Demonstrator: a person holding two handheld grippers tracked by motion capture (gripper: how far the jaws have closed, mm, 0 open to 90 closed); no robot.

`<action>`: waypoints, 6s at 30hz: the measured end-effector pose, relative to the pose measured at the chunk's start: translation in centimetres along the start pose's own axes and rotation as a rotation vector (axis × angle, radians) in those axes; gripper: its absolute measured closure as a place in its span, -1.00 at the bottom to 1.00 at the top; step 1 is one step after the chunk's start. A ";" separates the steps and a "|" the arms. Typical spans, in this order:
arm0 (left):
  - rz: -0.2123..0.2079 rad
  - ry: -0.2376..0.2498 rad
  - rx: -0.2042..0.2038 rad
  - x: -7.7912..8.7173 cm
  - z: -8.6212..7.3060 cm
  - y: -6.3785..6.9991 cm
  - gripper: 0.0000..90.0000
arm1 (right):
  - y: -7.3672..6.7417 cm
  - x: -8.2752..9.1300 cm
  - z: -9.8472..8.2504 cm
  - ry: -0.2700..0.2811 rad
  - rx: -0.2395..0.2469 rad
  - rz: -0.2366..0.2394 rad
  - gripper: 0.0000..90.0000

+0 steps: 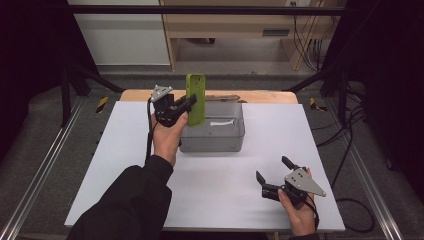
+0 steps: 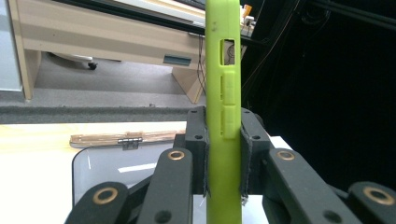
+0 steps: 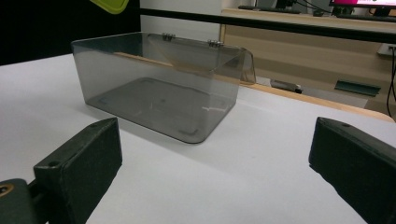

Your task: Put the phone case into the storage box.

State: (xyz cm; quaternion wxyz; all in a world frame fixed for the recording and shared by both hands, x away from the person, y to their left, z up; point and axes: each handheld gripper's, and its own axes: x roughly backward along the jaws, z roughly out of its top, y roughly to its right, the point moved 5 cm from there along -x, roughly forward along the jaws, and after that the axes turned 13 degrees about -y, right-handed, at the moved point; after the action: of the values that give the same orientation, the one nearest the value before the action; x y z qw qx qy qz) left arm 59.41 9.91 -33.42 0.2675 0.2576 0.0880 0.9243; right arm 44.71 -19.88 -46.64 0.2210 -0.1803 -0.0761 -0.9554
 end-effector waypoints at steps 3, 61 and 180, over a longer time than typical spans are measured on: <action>0.003 -0.002 -0.003 -0.3 0.1 0.0 0.72 | 0.1 0.0 0.1 0.010 0.004 -0.009 -0.93; 0.162 -0.050 -0.071 -1.8 -0.6 -2.4 0.72 | -1.2 -0.2 0.0 0.017 0.058 0.096 -0.93; 0.247 -0.198 -0.064 -5.4 -6.7 -5.5 0.72 | -1.5 -1.2 -0.9 -0.058 0.073 0.106 -0.91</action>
State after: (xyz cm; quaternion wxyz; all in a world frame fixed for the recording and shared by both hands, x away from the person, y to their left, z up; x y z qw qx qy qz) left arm 62.31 11.44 -43.10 0.1672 0.3475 -0.0006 0.9227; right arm 44.73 -18.23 -48.08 0.2754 -0.2037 -0.1078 -0.9333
